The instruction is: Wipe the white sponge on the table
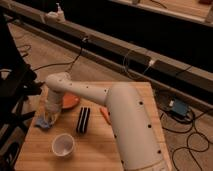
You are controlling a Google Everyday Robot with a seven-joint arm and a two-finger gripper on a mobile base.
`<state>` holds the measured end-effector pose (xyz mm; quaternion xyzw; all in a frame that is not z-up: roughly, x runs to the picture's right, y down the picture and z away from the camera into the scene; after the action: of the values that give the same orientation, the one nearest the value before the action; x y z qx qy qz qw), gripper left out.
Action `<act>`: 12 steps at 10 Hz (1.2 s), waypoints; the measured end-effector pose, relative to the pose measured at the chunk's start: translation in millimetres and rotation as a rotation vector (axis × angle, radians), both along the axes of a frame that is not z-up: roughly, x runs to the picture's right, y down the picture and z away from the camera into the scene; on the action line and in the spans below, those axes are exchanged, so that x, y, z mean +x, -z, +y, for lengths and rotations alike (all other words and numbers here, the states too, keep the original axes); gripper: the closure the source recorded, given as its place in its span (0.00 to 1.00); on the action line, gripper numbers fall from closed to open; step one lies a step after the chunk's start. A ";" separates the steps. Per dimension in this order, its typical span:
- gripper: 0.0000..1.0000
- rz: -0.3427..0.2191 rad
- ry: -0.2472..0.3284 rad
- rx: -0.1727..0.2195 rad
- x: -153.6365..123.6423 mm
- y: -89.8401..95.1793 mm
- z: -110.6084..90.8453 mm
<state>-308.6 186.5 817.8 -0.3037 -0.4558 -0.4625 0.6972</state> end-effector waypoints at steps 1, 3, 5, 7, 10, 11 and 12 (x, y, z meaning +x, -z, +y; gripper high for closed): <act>1.00 0.010 -0.010 -0.014 1.4 5.3 8.6; 1.00 0.062 -0.044 -0.041 17.3 18.3 25.4; 1.00 0.136 -0.084 -0.067 44.1 29.9 35.5; 1.00 0.195 -0.122 -0.070 71.3 31.0 22.1; 1.00 0.199 -0.109 -0.039 84.3 10.8 -14.2; 1.00 0.180 -0.097 -0.029 78.7 1.1 -23.6; 1.00 0.155 -0.083 -0.023 68.8 -7.1 -30.2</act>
<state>-239.9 156.4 824.9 -0.3274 -0.4182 -0.4030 0.7453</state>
